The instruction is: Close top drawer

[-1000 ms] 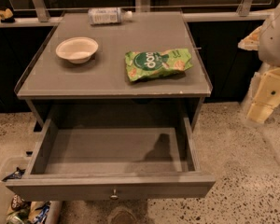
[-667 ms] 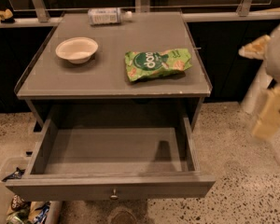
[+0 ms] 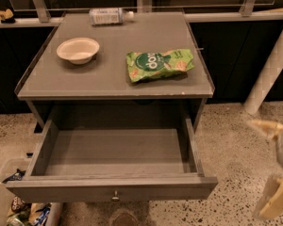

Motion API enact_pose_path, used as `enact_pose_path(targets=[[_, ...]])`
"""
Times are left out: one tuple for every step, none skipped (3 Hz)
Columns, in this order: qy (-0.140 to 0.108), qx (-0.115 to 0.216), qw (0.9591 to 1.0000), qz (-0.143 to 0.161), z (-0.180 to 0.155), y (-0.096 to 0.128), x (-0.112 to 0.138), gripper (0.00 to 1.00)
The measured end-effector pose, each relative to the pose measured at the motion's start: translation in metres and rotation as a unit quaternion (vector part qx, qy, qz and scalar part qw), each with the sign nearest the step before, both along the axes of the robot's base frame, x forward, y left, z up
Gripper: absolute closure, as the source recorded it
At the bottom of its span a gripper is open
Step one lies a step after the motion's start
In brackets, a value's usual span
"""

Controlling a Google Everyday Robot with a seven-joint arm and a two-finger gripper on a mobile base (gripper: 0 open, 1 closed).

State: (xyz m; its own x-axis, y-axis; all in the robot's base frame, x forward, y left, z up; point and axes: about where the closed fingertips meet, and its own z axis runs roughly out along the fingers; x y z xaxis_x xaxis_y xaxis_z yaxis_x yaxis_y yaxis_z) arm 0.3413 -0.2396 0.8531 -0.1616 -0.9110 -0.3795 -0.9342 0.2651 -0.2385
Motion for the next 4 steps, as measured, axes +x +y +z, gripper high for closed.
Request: enact_pose_path(targets=[[0.083,0.042,0.9956,0.010,-0.113,0.000,-0.040,0.00],[0.175,0.104,0.9781,0.043,-0.221,0.022,-0.091,0.00],[0.210,0.133,0.9676,0.047,-0.250,0.030,-0.104,0.00],[0.209,0.133,0.9677,0.047,-0.250,0.030,-0.104,0.00]])
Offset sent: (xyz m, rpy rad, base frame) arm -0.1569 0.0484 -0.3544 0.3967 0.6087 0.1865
